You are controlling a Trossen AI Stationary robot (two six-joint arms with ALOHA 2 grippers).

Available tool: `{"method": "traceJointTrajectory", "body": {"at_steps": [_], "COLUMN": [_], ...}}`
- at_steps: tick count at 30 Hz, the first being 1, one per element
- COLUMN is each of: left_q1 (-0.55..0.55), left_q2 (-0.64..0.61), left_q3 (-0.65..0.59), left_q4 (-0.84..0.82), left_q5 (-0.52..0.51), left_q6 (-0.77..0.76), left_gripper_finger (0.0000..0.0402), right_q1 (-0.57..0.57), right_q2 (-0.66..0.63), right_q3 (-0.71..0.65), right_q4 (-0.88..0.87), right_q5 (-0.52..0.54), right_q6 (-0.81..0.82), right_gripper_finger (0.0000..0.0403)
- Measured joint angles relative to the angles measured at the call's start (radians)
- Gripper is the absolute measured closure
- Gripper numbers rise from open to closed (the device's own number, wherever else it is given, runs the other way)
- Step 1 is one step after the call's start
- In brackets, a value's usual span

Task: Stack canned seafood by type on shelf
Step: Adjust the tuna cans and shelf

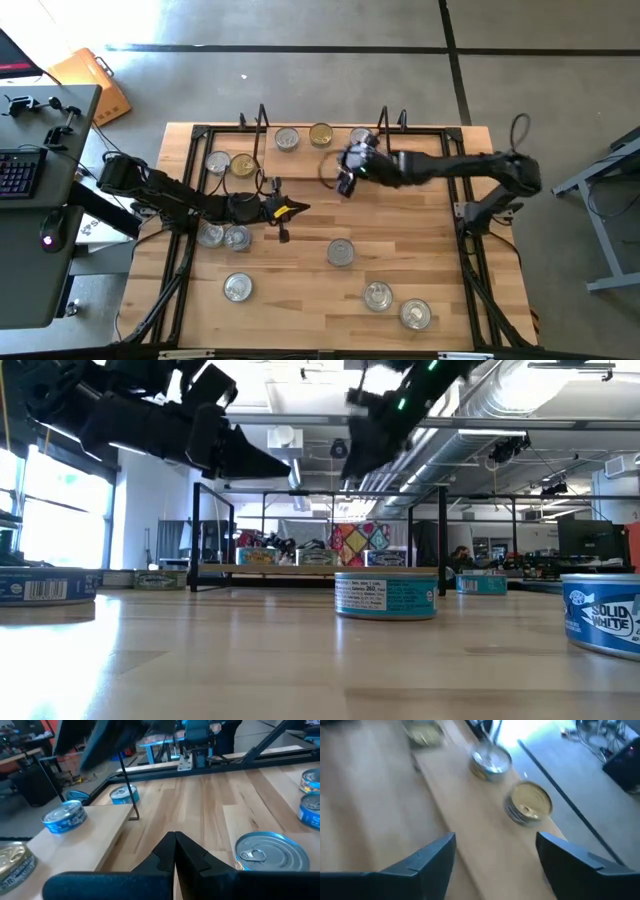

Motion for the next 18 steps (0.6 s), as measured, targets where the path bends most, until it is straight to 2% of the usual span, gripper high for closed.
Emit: {"method": "traceJointTrajectory", "body": {"at_steps": [3, 7, 12, 18], "left_q1": [0.0, 0.0, 0.006, 0.006], "left_q2": [0.0, 0.0, 0.0, 0.0], "left_q3": [0.0, 0.0, 0.0, 0.0], "left_q4": [0.005, 0.004, 0.007, 0.003], "left_q5": [0.0, 0.0, 0.0, 0.004], "left_q6": [0.018, 0.018, 0.024, 0.015], "left_gripper_finger": [0.0401, 0.0401, 0.0401, 0.0401], "right_q1": [-0.082, -0.185, -0.293, -0.357], "right_q2": [0.083, 0.181, 0.276, 0.346], "right_q3": [0.054, 0.151, 0.241, 0.249], "right_q4": [-0.031, -0.124, -0.274, -0.29], "right_q5": [0.031, 0.079, 0.063, 0.017], "right_q6": [-0.058, -0.039, -0.029, -0.034], "right_gripper_finger": [0.0177, 0.0232, 0.0305, 0.0378]}}
